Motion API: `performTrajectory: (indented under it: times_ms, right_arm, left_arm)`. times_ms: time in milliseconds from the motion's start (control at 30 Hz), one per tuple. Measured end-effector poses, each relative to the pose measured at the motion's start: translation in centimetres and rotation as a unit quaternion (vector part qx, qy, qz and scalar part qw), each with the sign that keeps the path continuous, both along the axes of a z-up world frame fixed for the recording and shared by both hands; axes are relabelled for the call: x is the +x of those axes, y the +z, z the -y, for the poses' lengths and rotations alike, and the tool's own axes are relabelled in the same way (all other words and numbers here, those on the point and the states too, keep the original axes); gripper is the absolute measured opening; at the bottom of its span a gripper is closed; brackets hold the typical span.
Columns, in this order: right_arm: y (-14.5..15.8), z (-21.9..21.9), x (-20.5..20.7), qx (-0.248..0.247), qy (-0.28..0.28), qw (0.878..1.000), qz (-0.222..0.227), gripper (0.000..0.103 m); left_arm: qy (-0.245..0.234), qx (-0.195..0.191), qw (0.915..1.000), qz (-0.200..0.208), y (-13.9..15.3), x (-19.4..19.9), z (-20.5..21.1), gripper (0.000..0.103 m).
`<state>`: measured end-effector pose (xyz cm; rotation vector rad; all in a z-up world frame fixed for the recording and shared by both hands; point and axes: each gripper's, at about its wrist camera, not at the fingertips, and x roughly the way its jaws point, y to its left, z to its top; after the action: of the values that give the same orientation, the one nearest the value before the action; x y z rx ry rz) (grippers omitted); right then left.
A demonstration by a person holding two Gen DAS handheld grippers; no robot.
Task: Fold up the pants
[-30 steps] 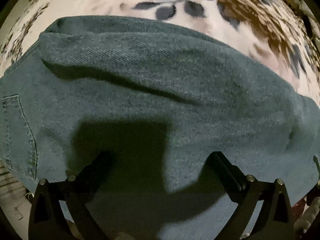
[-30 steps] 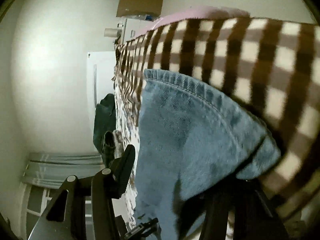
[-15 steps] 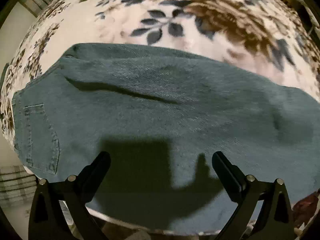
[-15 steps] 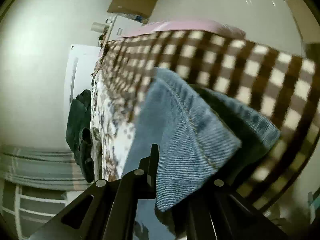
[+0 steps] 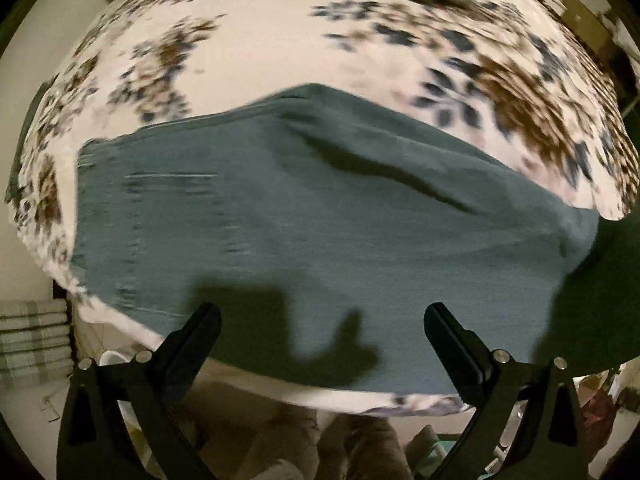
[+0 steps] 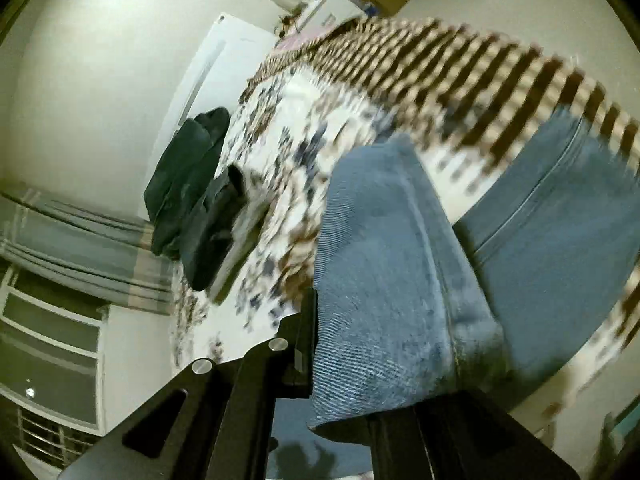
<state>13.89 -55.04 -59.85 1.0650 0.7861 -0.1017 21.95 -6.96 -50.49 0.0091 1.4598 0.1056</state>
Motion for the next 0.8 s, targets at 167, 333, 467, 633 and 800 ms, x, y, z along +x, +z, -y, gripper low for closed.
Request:
performTrajectory:
  times_ms: [167,333,467,633,800]
  right_arm:
    - [-0.5,2.4,-2.5,-0.017,-0.083,0.996,-0.004,0.003]
    - [-1.5,10.9,-8.8,-0.072,-0.178,0.981,-0.021,0.004]
    - [-6.2,16.2,-11.4,-0.067,-0.194,0.975,-0.089,0.007]
    - [-9.5,17.8,-14.4,-0.021,-0.218,0.966,-0.139,0.066]
    - [-12.1,18.6,-17.3,0.088,-0.256,0.957,-0.106,0.069]
  left_arm:
    - [-0.011,0.0,0.9999,0.007,0.8,-1.0,-3.4,0.103]
    - [-0.003,-0.02,0.9998,-0.008,-1.3,-0.9,-4.0,0.103]
    - [-0.005,-0.044,0.9986,-0.029,-2.8,-1.4,-1.3,0.103]
    - [-0.059,-0.05,0.9965,-0.03,-3.2,-1.7,3.8,0.103]
    - [-0.1,-0.061,0.9924,-0.038,-3.7,-1.4,8.3,0.103]
